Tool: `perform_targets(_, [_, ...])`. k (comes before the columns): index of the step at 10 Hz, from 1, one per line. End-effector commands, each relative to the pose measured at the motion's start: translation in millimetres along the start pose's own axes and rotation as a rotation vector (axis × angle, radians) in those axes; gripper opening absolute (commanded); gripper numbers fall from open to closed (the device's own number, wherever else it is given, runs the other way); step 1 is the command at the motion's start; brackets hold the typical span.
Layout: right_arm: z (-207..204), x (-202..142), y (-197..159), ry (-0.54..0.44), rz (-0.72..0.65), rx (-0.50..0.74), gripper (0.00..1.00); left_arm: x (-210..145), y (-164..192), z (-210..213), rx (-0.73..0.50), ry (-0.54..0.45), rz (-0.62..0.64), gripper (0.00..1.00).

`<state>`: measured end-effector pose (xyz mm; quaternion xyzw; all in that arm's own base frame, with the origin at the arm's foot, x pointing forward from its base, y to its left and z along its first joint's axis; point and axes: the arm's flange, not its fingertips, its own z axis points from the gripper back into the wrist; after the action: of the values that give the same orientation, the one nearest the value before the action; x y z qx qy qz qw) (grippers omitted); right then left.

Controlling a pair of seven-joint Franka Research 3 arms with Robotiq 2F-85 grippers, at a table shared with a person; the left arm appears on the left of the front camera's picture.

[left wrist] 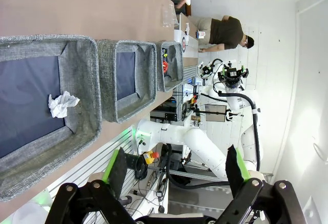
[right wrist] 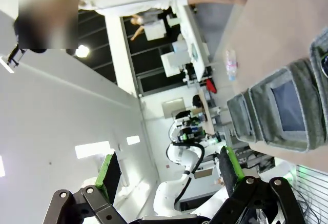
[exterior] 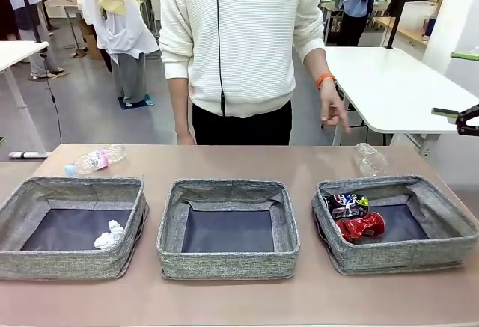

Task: Sort the waste into the appropriate baskets.
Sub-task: Pick up the waste item pointed out by the person.

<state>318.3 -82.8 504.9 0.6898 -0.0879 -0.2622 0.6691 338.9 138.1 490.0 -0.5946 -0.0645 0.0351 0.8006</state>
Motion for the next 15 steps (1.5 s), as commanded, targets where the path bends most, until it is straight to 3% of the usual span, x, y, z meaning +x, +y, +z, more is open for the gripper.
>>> perform_targets(1, [0, 1, 1, 0.008, 0.008, 0.015, 1.0, 1, -3, 0, -0.013, -0.009, 0.002, 1.0])
perform_targets(11, [0, 0, 0, 0.0, 0.0, 0.0, 1.0, 1, -3, 0, -0.013, -0.009, 0.002, 1.0])
perform_targets(12, [-38, 1, -11, -0.361, 0.415, -0.672, 1.0, 1, -3, 0, -0.013, -0.009, 0.002, 1.0])
perform_targets(14, [-84, 47, -23, -0.602, 0.789, -1.173, 1.0, 1, -3, 0, -0.013, -0.009, 0.002, 1.0])
perform_targets(15, [-93, 61, -28, -0.586, 0.933, -1.323, 1.0, 1, -3, 0, -0.013, -0.009, 0.002, 1.0])
